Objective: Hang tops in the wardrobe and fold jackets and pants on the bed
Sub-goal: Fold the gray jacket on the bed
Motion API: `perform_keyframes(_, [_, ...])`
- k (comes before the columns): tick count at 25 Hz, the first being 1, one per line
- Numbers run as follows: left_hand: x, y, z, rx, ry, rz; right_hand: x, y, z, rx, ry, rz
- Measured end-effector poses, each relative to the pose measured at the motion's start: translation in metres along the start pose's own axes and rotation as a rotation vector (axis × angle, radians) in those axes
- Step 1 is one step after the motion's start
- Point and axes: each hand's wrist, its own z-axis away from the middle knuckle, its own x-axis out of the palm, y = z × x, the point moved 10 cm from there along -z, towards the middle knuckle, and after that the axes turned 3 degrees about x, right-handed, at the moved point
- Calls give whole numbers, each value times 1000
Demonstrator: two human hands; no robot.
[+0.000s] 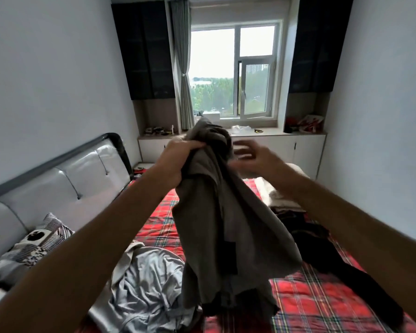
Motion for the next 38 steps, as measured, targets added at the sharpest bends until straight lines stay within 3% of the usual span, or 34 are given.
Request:
perform_keyframes(4, [-8,-2,-2,-53,46,139,45,128,47,209,-121,335])
perform_keyframes(8, [-19,4,-4,31,5,33,15,192,35,446,103,344])
perform_keyframes(12, [-60,-21,-2,-38,57,-61,-49,148,5,472,473,68])
perform_keyframes(14, [-77,-38,1,-113,9,-119,-73,107,-13,399,555,-81])
perform_keyframes(16, [-93,-54,6,-219,-105,-337,-85,61,-31,322,567,-140])
perform_keyframes(18, [-101,-70,16,-318,-307,-629,-85,15,-41,261,541,-151])
perform_keyframes(20, [-95,-71,16,-306,-380,-735,-76,-30,-49,172,474,-101])
perform_keyframes(24, [-16,-31,6,13,-413,-544,-19,-82,-52,36,177,122])
perform_keyframes(26, [29,-18,11,112,-452,-422,-3,-86,-49,16,124,253])
perform_keyframes(29, [45,-9,5,231,-306,-391,-16,-96,-39,-59,134,420])
perform_keyframes(31, [42,-9,0,218,-226,-287,-36,-89,-29,-92,123,545])
perform_keyframes(33, [40,-10,-4,178,-182,-159,-46,-60,-13,-14,35,607])
perform_keyframes(38, [40,-12,-12,53,-121,58,-38,59,31,204,-169,477])
